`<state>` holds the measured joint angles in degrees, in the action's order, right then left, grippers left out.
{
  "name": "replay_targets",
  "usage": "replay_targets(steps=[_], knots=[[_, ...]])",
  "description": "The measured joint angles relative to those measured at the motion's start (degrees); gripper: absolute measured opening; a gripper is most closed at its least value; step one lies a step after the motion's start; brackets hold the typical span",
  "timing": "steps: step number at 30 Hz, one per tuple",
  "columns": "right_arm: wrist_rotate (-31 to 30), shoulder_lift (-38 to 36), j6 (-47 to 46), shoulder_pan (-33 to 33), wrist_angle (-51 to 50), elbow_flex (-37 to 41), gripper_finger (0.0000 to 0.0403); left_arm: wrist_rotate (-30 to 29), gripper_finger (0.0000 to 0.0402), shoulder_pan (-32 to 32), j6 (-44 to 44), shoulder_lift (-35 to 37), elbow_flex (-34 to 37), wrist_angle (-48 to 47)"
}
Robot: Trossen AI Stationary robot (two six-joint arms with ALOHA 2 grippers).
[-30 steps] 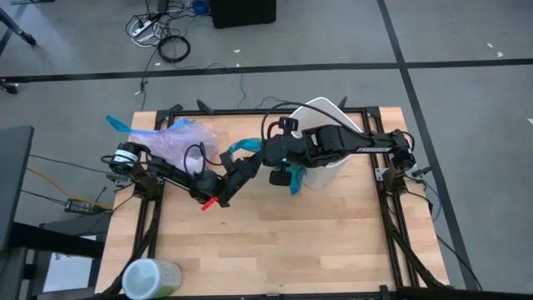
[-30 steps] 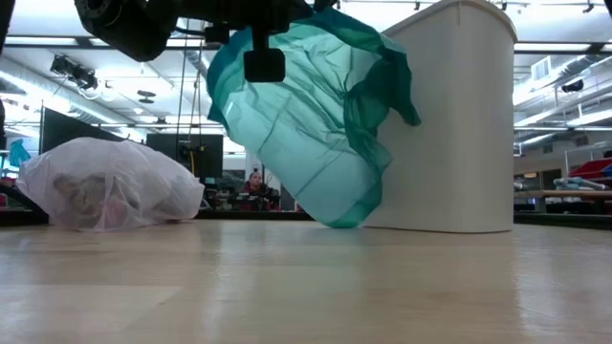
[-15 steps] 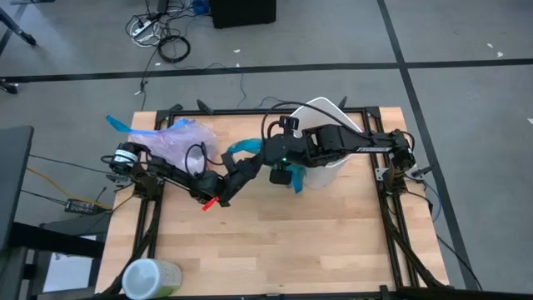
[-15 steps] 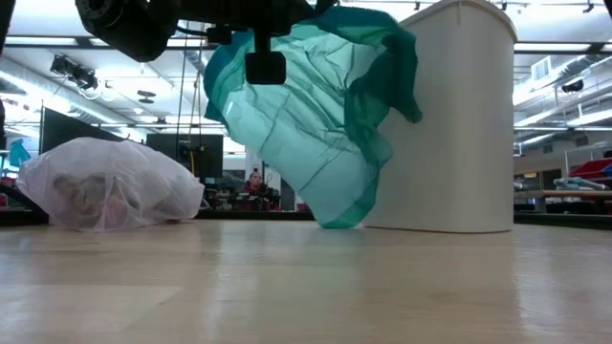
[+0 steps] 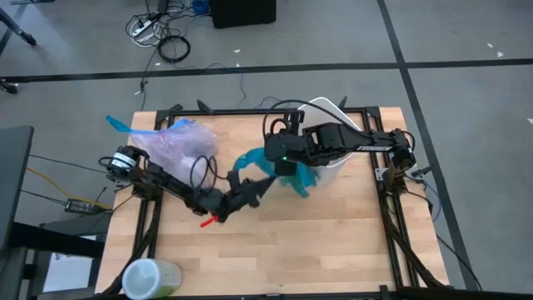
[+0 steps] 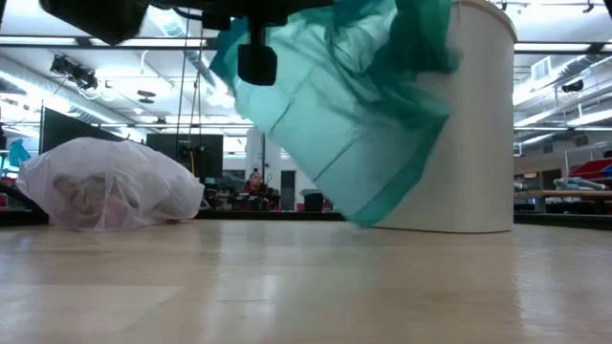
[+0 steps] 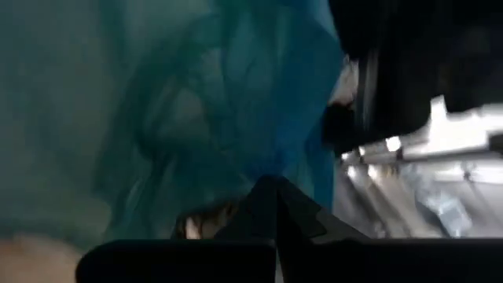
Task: Place trash/remove bag and relplace
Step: Put the blue trash bag into the white trash bin
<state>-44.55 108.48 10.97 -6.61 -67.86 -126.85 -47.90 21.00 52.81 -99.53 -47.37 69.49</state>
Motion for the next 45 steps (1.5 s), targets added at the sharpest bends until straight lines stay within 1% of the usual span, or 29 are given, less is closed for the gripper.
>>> replay_targets(steps=[4, 10, 15, 19, 21, 24, 27, 28, 30, 33, 34, 36, 37, 38, 40, 43, 45], knots=[[-1.75, -0.99, 1.51, 0.08, -0.35, 0.0, 0.0, -0.32, 0.0, 4.02, 2.6, 0.0, 0.0, -5.26], [-6.37, -3.0, 3.16, 0.29, -1.59, -0.02, 0.0, -5.0, 0.0, 9.71, 7.53, 0.0, 0.02, -10.12], [-8.71, -5.77, 2.85, 1.05, -3.04, -0.04, 0.0, -9.56, 0.0, 14.35, 9.41, 0.0, 0.0, -8.88], [-11.71, -7.8, 2.75, 1.8, -2.97, -0.04, 0.0, -13.88, 0.0, 17.6, 9.15, 0.02, -0.02, -3.52], [-13.34, -9.39, 3.06, 2.17, -3.13, -0.04, 0.0, -14.6, 0.0, 18.73, 8.5, -0.02, 0.04, -0.52], [-15.27, -11.32, 3.64, 2.37, -2.54, -0.11, 0.0, -15.15, 0.0, 19.34, 5.4, -0.02, 0.02, 8.29], [-15.78, -12.68, 5.51, 2.08, -0.59, -0.11, 0.0, -15.18, 0.0, 18.78, -2.19, -0.01, 0.02, 19.11], [-15.79, -13.21, 5.84, 1.77, 0.03, -0.11, 0.0, -15.19, 0.0, 18.42, -4.71, 0.14, 0.02, 20.37], [-16.1, -14.16, 6.2, 1.29, 1.03, -0.11, 0.0, -15.26, 0.0, 17.69, -6.41, 1.55, -0.17, 19.1], [-16.34, -14.53, 6.28, 0.52, 1.33, -0.11, 0.0, -16.27, 0.0006, 16.5, -11.54, 2.36, -0.45, 20.44], [-16.35, -14.53, 6.27, 0.18, 1.04, -0.04, 0.0, -18.47, 0.0009, 16.24, -13.41, 2.58, -0.44, 20.37], [-16.41, -14.6, 6.28, -0.12, 1.22, -0.02, 0.0, -25.16, 0.0016, 15.62, -16.34, 3.2, -0.39, 20.26], [-16.42, -14.69, 6.29, -0.16, 1.16, -0.02, 0.0, -27.0, 0.0019, 14.87, -16.34, 3.46, -0.42, 20.37], [-16.49, -14.7, 6.29, -0.25, 1.02, -0.02, 0.0, -27.44, 0.0022, 14.01, -16.32, 3.58, -0.38, 20.39], [-16.57, -14.68, 6.32, -0.43, 0.72, -0.02, 0.0, -24.98, 0.0028, 12.85, -15.26, 3.65, -0.12, 20.36], [-16.46, -14.68, 6.4, -0.15, 0.81, -0.02, 0.0, -16.31, 0.0042, 10.67, -7.18, 3.69, -0.23, 20.44], [-16.29, -14.66, 6.32, -0.02, 0.73, -0.02, 0.0, -14.69, 0.0057, 9.16, -5.55, 3.65, -0.81, 20.4]])
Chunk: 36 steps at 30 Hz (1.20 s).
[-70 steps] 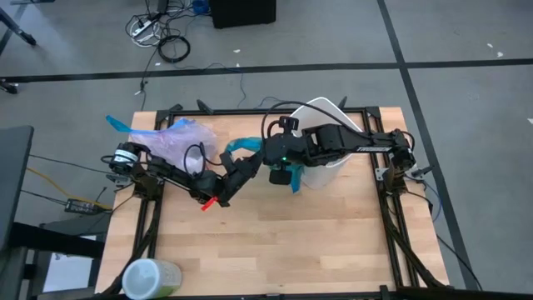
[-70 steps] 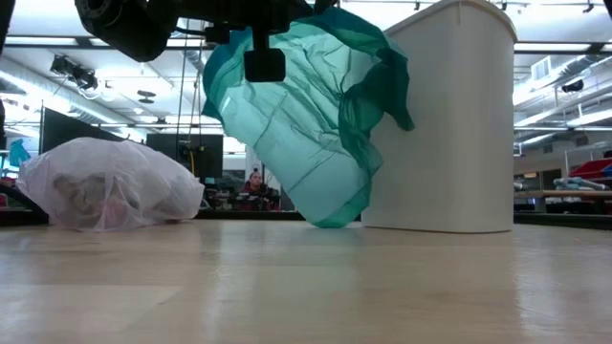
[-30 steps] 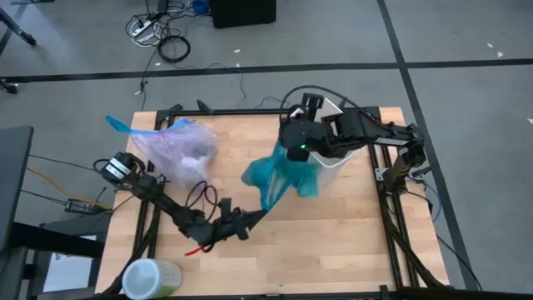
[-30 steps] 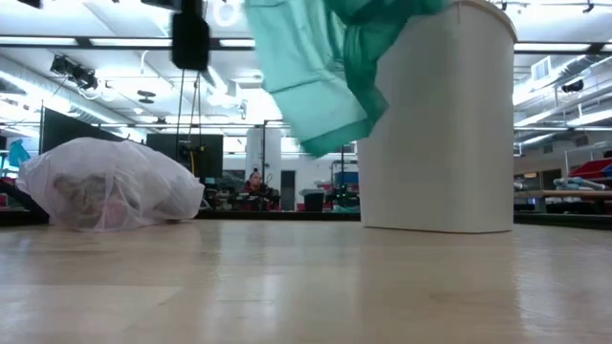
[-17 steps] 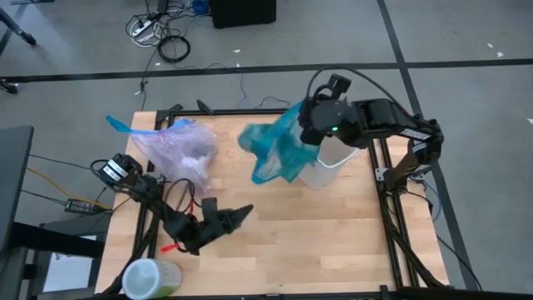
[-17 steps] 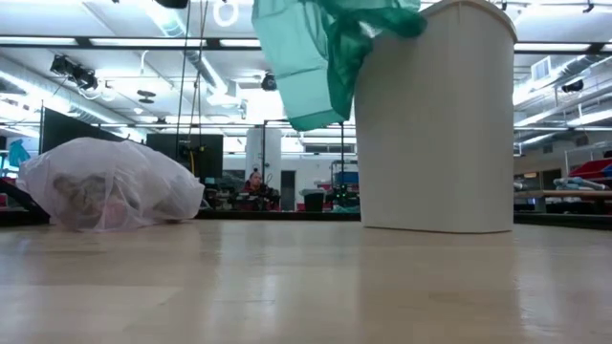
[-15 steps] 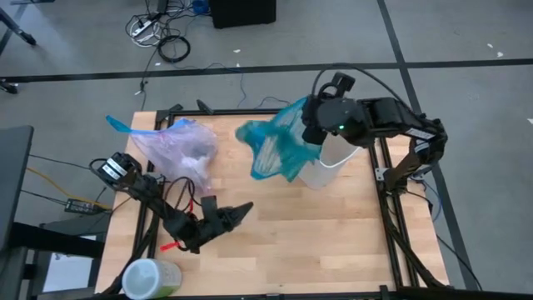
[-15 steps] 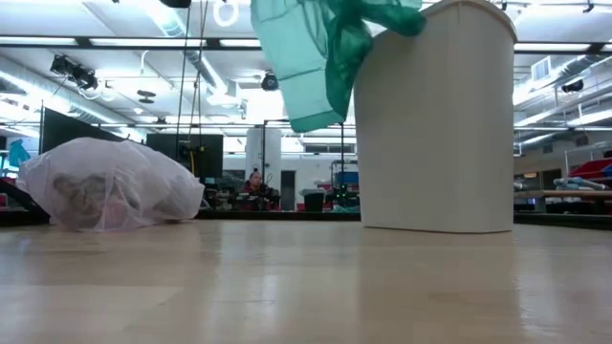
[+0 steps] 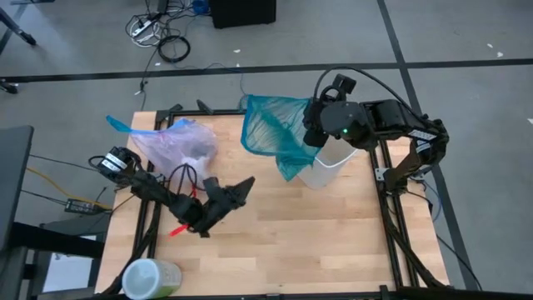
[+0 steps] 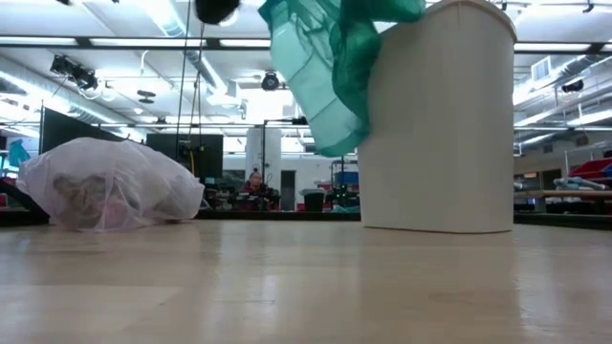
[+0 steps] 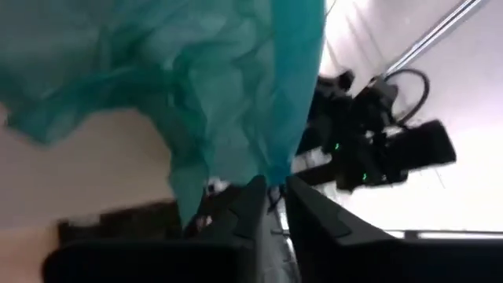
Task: Place trash/remove bag and relplace
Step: Put the blue trash bag into the white trash bin
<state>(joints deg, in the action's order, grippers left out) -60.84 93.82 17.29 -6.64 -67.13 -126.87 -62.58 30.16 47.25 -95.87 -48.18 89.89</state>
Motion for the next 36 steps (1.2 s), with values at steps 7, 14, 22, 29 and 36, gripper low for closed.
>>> replay_targets(steps=[7, 14, 22, 29, 36], knots=[[0.59, 0.02, -0.51, -0.04, -0.27, 0.0, 0.0, 5.25, 0.0146, -4.29, -0.09, 1.05, -1.78, 0.04], [0.62, 0.02, -0.55, -0.05, -0.44, 0.0, 0.0, 6.8, 0.0232, -7.37, -3.01, 6.09, -1.83, 0.08], [2.41, 0.04, -0.68, -0.1, -0.31, 0.0, 0.0, 8.86, 0.0254, -9.64, -4.61, 7.22, -1.84, -2.85], [2.54, 0.07, -0.07, -0.09, -0.29, 0.0, 0.0, 14.46, 0.0255, -9.54, -1.67, 7.06, -1.62, -8.74], [3.88, 0.07, -0.1, -0.11, -0.31, 0.0, 0.0, 14.0, 0.0255, -9.54, 5.91, 7.1, 3.76, -8.44]])
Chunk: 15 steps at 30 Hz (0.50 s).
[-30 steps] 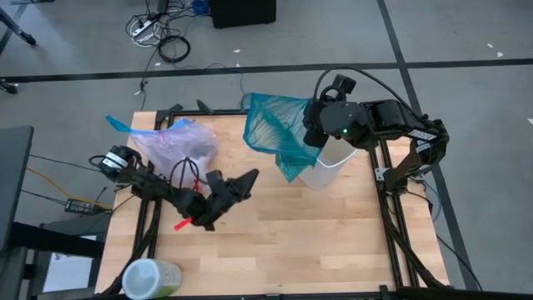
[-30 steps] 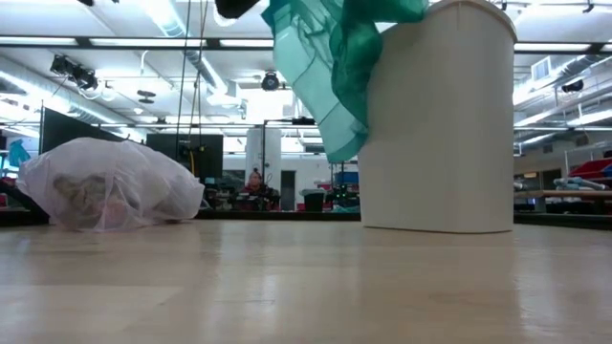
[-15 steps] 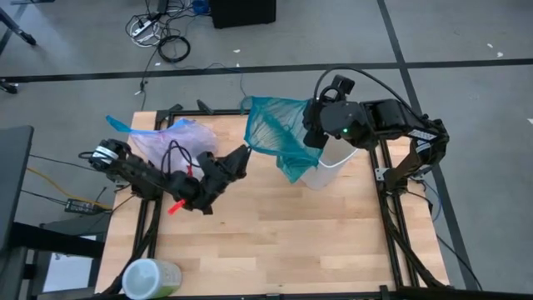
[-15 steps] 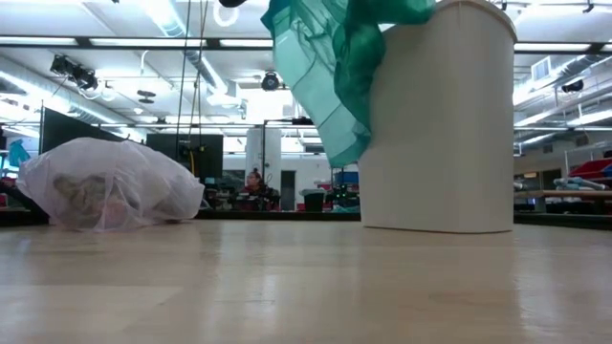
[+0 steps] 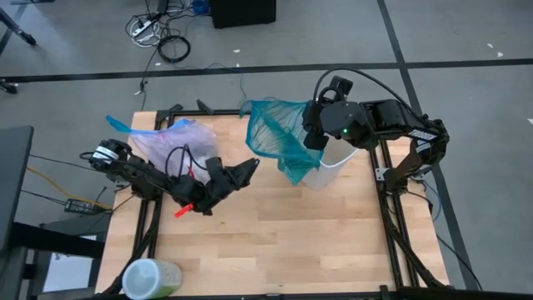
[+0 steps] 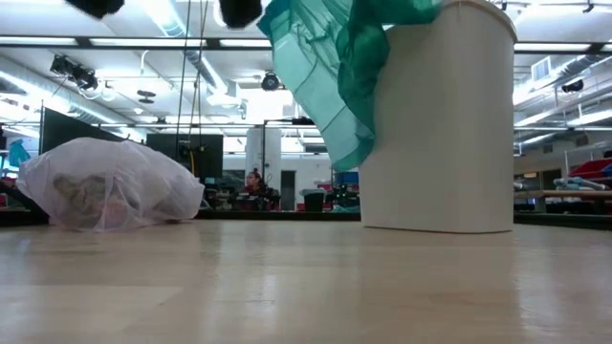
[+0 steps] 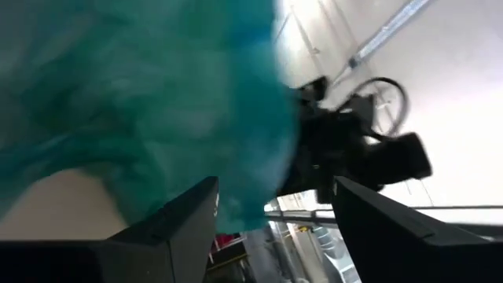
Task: Place trash/remove bag and relplace
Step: Put the blue trash bag into the white trash bin
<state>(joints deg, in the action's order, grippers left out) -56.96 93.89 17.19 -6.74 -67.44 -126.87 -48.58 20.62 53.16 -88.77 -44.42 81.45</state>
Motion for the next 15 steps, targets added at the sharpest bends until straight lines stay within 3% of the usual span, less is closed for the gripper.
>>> replay_targets(steps=[4, 7, 12, 15], knots=[[0.36, 0.02, -0.02, 0.0, 0.0, 0.0, 0.0, -1.66, 0.0255, 0.0, 3.99, -0.11, 3.6, 3.01], [0.36, 0.02, -0.02, 0.0, 0.0, 0.0, 0.0, -3.05, 0.0252, 0.0, -2.12, 0.24, 3.56, 7.28], [1.33, 0.02, -0.04, 0.01, -0.14, 0.0, 0.0, 2.93, 0.0233, 0.14, -26.55, 5.26, 3.49, 6.79], [2.01, 0.02, -0.06, 0.0, -0.15, 0.0, 0.0, 4.9, 0.0223, 2.05, -42.52, 11.41, 3.43, -1.47]])
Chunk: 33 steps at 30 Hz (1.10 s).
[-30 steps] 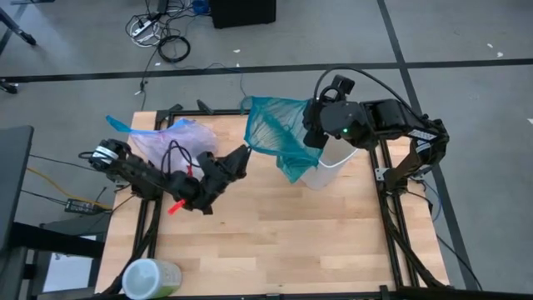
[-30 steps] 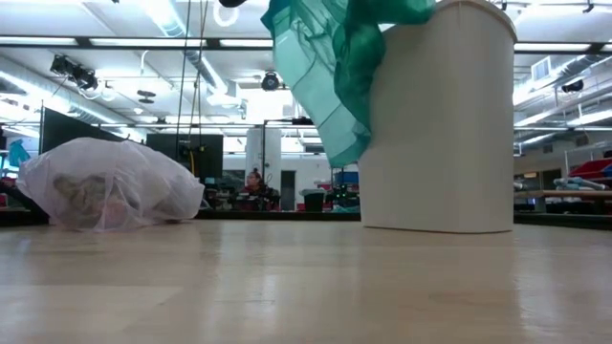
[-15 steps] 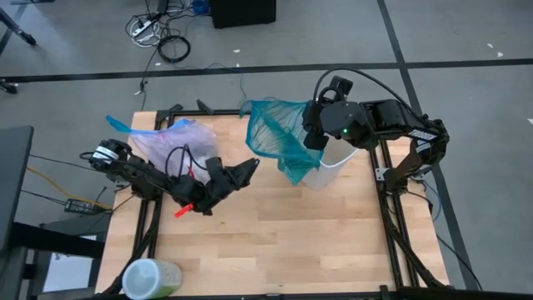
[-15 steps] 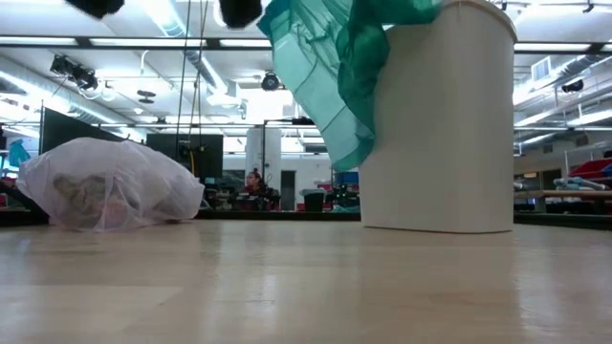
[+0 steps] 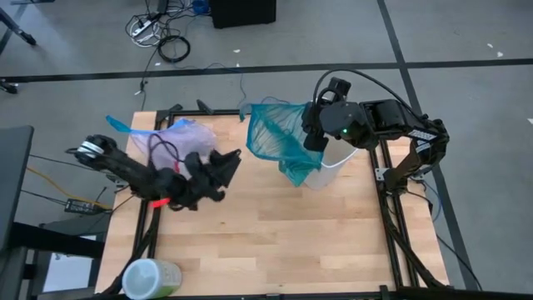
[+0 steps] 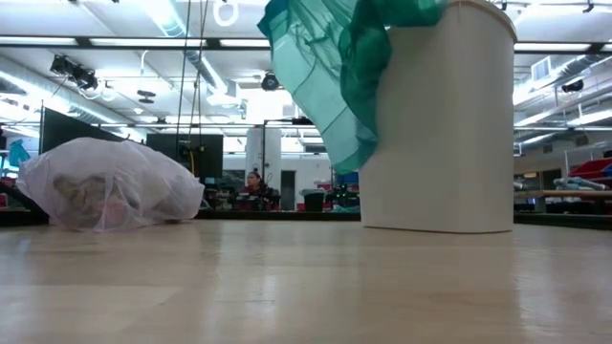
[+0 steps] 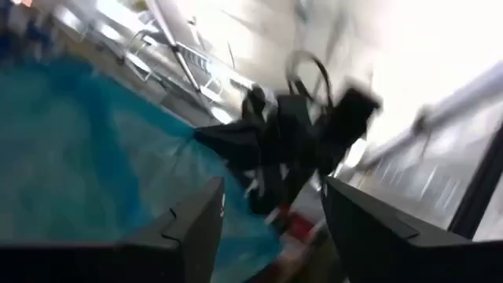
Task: Place trash/remove bag and relplace
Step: Put the blue trash bag into the white trash bin
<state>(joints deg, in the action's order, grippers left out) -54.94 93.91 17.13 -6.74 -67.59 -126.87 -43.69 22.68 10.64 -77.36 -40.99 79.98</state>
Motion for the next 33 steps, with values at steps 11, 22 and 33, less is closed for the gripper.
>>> replay_targets(steps=[11, 22, 33], knots=[[2.8, 0.02, -0.05, 0.0, 0.02, 0.0, 0.0, -11.84, 0.0214, 2.59, -28.66, 11.58, -23.38, -85.22], [2.89, 0.02, -0.02, 0.24, 0.24, 0.0, 0.0, -15.24, 0.0214, 0.53, -51.75, -1.98, -35.41, -99.4], [4.21, 0.02, -0.02, 0.24, 0.28, 0.0, 0.0, -18.43, 0.0214, -3.74, -52.18, -4.5, -35.41, -97.54]])
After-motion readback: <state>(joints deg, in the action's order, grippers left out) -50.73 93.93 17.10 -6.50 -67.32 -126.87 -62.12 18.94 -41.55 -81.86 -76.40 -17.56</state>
